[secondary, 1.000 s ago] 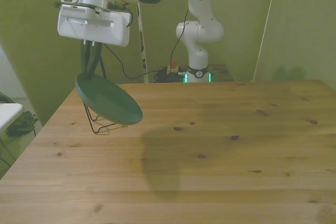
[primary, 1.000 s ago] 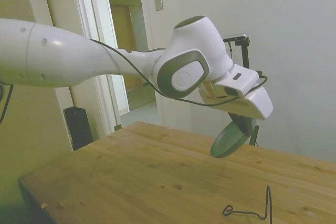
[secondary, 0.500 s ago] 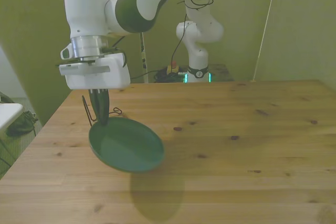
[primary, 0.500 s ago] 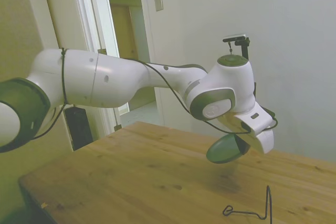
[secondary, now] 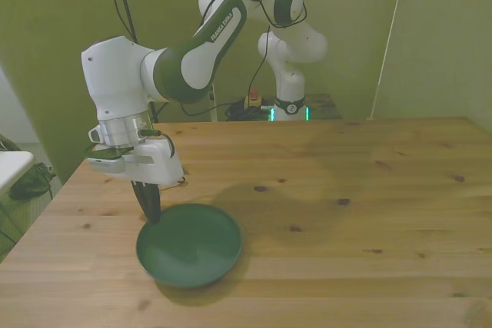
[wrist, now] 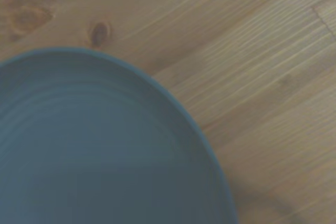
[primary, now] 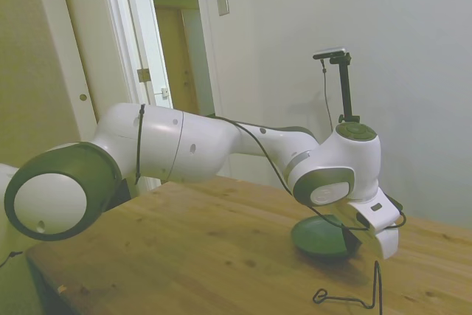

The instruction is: Unload the plate

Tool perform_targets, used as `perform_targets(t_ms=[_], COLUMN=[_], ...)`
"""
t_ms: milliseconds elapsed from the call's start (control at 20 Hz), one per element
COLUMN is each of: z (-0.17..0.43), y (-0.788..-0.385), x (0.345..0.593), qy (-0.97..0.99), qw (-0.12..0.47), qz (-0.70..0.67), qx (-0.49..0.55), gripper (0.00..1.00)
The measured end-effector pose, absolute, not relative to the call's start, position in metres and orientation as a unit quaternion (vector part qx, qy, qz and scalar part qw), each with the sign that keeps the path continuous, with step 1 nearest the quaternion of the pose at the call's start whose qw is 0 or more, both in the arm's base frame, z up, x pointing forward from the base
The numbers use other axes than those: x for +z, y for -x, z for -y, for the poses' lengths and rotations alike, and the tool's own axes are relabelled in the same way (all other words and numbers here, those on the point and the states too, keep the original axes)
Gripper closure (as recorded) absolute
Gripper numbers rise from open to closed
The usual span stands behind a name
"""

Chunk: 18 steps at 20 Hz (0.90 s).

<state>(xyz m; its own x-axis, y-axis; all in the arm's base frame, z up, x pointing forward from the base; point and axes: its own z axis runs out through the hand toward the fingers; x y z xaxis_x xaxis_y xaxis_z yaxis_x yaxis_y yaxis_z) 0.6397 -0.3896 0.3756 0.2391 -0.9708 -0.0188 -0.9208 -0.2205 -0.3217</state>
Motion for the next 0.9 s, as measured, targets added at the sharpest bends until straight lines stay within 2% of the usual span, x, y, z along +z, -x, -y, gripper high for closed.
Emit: perform_targets(t_ms=[650, 800, 900], z=[0.398, 0.397, 0.391], y=[-0.638, -0.636, -0.631], x=[0.395, 0.419, 0.455], qy=[0.778, 0.781, 0.785], qw=[0.130, 0.135, 0.140], qz=[-0.607, -0.602, -0.594], qx=[-0.100, -0.100, -0.105], gripper=[0.00, 0.00, 0.00])
